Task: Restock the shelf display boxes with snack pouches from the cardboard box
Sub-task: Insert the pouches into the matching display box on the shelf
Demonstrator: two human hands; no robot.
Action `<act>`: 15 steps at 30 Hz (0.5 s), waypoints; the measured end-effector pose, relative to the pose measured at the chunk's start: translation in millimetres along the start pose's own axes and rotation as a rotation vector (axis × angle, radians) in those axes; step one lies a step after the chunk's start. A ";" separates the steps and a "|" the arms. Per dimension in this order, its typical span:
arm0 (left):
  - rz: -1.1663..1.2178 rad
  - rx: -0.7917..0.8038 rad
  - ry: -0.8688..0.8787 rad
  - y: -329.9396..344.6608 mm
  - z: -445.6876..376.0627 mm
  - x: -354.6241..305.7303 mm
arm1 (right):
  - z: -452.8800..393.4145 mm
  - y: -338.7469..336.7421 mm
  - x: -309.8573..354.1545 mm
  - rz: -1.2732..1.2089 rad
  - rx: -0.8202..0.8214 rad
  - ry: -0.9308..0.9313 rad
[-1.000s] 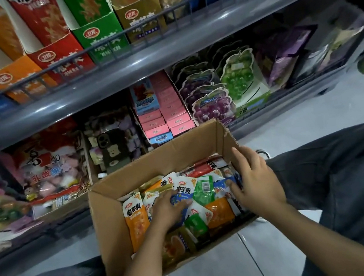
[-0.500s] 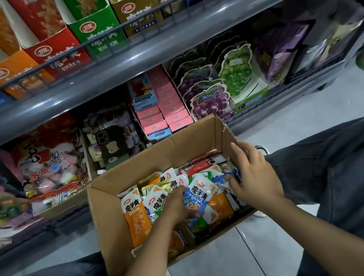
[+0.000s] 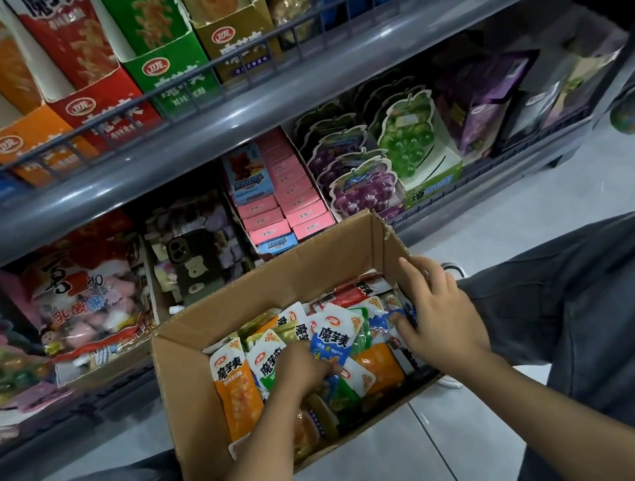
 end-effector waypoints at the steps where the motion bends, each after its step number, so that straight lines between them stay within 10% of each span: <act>1: 0.054 -0.016 -0.010 -4.9 1.2 1.7 | -0.1 -0.2 0.1 -0.003 0.000 -0.004; 15: 0.666 -0.196 0.184 -87.4 57.4 -49.0 | 0.2 -8.3 3.3 -0.135 0.021 0.041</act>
Point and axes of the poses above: each hand's wrist, its own z-axis away from the middle knuckle, its own y-axis out of the palm, x = y × z, the point moved 6 cm from there along -z, towards the middle knuckle, and after that the axes turned 7 degrees about -y, right-handed, at the moved point
